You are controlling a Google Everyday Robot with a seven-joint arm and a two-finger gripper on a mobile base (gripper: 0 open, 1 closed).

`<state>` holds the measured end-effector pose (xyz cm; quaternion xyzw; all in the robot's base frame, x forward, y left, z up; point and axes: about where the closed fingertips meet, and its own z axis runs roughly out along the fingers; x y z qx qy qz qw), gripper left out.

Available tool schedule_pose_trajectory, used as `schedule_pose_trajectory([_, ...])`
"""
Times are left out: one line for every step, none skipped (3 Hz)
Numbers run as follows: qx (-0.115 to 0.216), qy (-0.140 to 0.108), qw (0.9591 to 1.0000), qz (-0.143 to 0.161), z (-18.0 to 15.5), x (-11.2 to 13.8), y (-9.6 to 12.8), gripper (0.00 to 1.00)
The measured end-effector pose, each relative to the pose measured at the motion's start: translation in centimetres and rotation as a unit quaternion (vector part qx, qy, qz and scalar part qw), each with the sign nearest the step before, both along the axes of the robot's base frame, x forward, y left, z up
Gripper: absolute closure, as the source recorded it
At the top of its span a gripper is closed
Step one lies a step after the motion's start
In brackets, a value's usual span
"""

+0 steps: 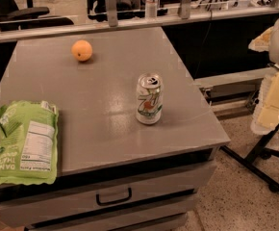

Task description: Pick 7up can

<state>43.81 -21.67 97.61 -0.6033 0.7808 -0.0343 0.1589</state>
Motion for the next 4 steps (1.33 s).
schedule_pose_trajectory([0.0,0.0,1.0,0.0,0.0,0.0,0.0,0.0])
schedule_pose_trajectory([0.023,-0.006,0.9997,0.002,-0.1,0.2,0.4,0.0])
schedule_pose_trajectory([0.115,-0.028,0.9929,0.005,-1.6,1.2,1.9,0.0])
schedule_pose_trajectory([0.239,-0.082,0.9672,0.023,-2.7,3.9,5.3,0.0])
